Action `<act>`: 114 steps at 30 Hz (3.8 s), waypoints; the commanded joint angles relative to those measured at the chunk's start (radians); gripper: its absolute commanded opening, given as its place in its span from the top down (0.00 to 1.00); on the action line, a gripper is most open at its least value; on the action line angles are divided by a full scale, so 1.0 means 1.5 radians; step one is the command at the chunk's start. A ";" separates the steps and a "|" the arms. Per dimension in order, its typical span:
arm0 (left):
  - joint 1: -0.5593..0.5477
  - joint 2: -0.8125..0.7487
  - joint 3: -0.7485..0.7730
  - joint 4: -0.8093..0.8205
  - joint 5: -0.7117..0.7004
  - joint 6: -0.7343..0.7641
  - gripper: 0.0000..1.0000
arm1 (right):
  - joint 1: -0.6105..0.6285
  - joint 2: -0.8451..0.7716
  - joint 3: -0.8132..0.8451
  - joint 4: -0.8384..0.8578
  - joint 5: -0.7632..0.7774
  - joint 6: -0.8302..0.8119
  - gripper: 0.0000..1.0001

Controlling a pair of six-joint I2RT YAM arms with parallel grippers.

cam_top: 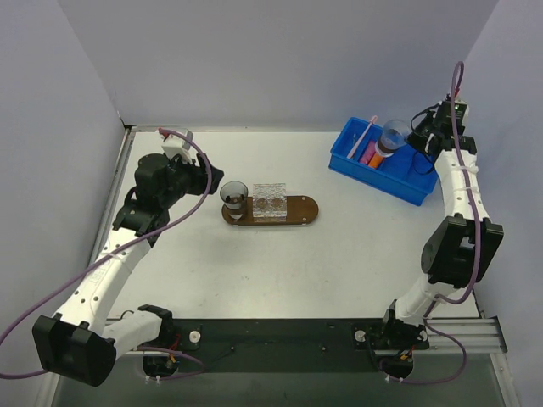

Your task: Prepare toiletry sets of a toothbrush and toothpaste on the tray

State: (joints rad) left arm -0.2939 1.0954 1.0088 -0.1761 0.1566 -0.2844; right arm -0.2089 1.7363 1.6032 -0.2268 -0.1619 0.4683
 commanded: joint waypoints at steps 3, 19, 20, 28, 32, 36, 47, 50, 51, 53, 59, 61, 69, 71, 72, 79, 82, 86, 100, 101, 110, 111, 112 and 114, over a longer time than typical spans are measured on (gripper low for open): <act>-0.014 -0.021 0.022 0.019 0.010 0.001 0.30 | 0.037 -0.098 0.004 -0.018 -0.122 -0.049 1.00; -0.046 -0.030 0.023 0.020 0.013 0.011 0.30 | 0.121 -0.142 0.010 -0.202 -0.251 -0.239 1.00; -0.046 -0.030 0.022 0.019 0.013 0.011 0.30 | 0.125 -0.148 0.004 -0.203 -0.248 -0.246 1.00; -0.065 -0.027 0.025 0.028 0.050 0.023 0.30 | 0.170 -0.181 -0.051 -0.210 -0.253 -0.325 1.00; -0.095 -0.006 0.035 0.027 0.083 0.032 0.30 | 0.218 -0.188 -0.066 -0.216 -0.239 -0.378 1.00; -0.148 0.033 0.051 0.026 0.115 0.010 0.30 | 0.261 -0.190 -0.076 -0.218 -0.215 -0.395 1.00; -0.269 0.189 0.147 -0.006 0.137 -0.069 0.29 | 0.394 -0.196 -0.123 -0.215 -0.156 -0.415 1.00; -0.297 0.213 0.163 -0.036 0.100 -0.056 0.30 | 0.423 -0.201 -0.132 -0.213 -0.131 -0.415 1.00; -0.303 0.219 0.166 -0.045 0.089 -0.050 0.29 | 0.429 -0.201 -0.134 -0.213 -0.128 -0.415 1.00; -0.311 0.233 0.176 -0.067 0.047 -0.041 0.30 | 0.445 -0.209 -0.137 -0.214 -0.119 -0.417 1.00; -0.337 0.238 0.184 -0.093 -0.049 -0.009 0.29 | 0.463 -0.237 -0.150 -0.213 -0.120 -0.419 1.00; -0.339 0.239 0.180 -0.088 -0.050 -0.011 0.30 | 0.469 -0.243 -0.154 -0.215 -0.120 -0.418 1.00; -0.341 0.256 0.172 -0.051 -0.007 -0.041 0.30 | 0.497 -0.262 -0.181 -0.213 -0.106 -0.416 1.00; -0.342 0.258 0.167 -0.042 0.001 -0.047 0.30 | 0.501 -0.264 -0.183 -0.214 -0.102 -0.415 1.00; -0.342 0.258 0.166 -0.040 0.003 -0.048 0.30 | 0.502 -0.265 -0.183 -0.213 -0.101 -0.414 1.00; -0.348 0.271 0.164 -0.051 0.005 -0.045 0.52 | 0.519 -0.274 -0.186 -0.208 -0.083 -0.410 1.00; -0.353 0.273 0.165 -0.053 0.009 -0.043 0.57 | 0.525 -0.278 -0.189 -0.206 -0.080 -0.410 1.00; -0.356 0.279 0.164 -0.053 0.017 -0.044 0.61 | 0.530 -0.278 -0.194 -0.204 -0.079 -0.409 1.00; -0.362 0.280 0.165 -0.057 0.015 -0.052 1.00 | 0.543 -0.312 -0.242 -0.141 -0.010 -0.350 1.00; -0.362 0.276 0.158 -0.052 0.011 -0.055 1.00 | 0.544 -0.316 -0.249 -0.131 0.005 -0.331 1.00; -0.361 0.246 0.140 -0.041 -0.037 -0.095 1.00 | 0.576 -0.373 -0.303 -0.121 0.134 -0.229 0.59; -0.361 0.245 0.142 -0.045 -0.044 -0.095 1.00 | 0.583 -0.377 -0.304 -0.125 0.163 -0.216 0.58; -0.361 0.243 0.143 -0.050 -0.049 -0.095 1.00 | 0.591 -0.381 -0.307 -0.129 0.176 -0.210 0.57; -0.362 0.240 0.140 -0.050 -0.057 -0.096 1.00 | 0.613 -0.385 -0.313 -0.137 0.204 -0.191 0.57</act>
State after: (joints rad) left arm -0.8364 1.5303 1.1965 -0.3218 0.0994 -0.3939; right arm 0.6590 1.1812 1.1553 -0.4297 0.0078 0.0978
